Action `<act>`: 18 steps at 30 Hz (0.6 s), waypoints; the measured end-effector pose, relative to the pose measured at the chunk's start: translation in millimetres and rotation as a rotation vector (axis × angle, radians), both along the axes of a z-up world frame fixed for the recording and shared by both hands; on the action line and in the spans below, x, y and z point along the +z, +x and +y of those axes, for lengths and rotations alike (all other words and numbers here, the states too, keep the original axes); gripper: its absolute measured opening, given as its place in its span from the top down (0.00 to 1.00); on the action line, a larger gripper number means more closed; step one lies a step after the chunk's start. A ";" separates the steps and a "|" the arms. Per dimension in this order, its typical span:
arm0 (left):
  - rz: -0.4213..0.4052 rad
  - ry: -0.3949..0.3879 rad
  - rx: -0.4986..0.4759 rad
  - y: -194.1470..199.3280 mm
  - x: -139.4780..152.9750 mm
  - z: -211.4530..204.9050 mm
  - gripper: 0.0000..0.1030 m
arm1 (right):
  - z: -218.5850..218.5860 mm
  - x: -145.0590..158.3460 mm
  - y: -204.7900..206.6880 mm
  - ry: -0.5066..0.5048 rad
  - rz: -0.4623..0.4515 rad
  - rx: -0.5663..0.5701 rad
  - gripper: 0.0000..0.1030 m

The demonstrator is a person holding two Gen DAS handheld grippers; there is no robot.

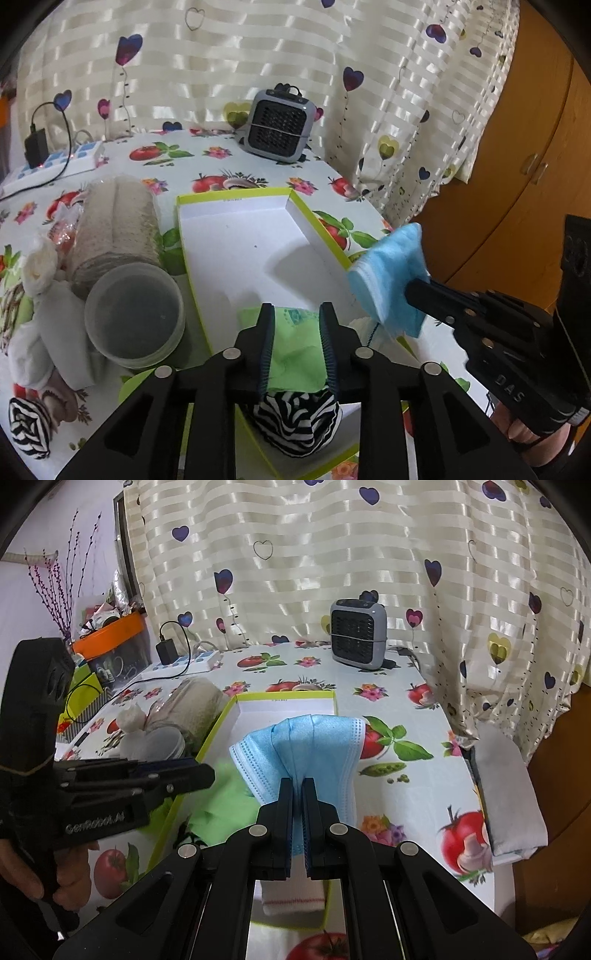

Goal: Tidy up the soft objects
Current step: 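Lower the green cloth and blue mask into the box and open both grippers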

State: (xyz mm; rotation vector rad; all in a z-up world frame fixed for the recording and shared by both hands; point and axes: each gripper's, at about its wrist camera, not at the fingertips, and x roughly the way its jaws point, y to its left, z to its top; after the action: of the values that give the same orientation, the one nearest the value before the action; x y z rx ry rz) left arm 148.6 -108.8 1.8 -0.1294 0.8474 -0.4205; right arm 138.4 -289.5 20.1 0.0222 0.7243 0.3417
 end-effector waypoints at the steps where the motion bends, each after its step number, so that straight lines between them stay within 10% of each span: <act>1: 0.000 0.000 0.002 0.0 0.5 0.9 0.76 | 1.8 -0.5 2.2 0.000 0.001 0.002 0.96; 18: -0.049 0.004 0.076 -27.9 22.4 30.1 0.76 | 35.2 -15.8 38.5 -0.020 0.040 0.075 0.83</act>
State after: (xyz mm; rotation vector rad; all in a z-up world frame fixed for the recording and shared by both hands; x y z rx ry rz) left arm 120.7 -78.6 24.2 -0.1464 0.7925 -0.3495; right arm 176.9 -254.3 4.3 -0.0169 0.7693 0.4069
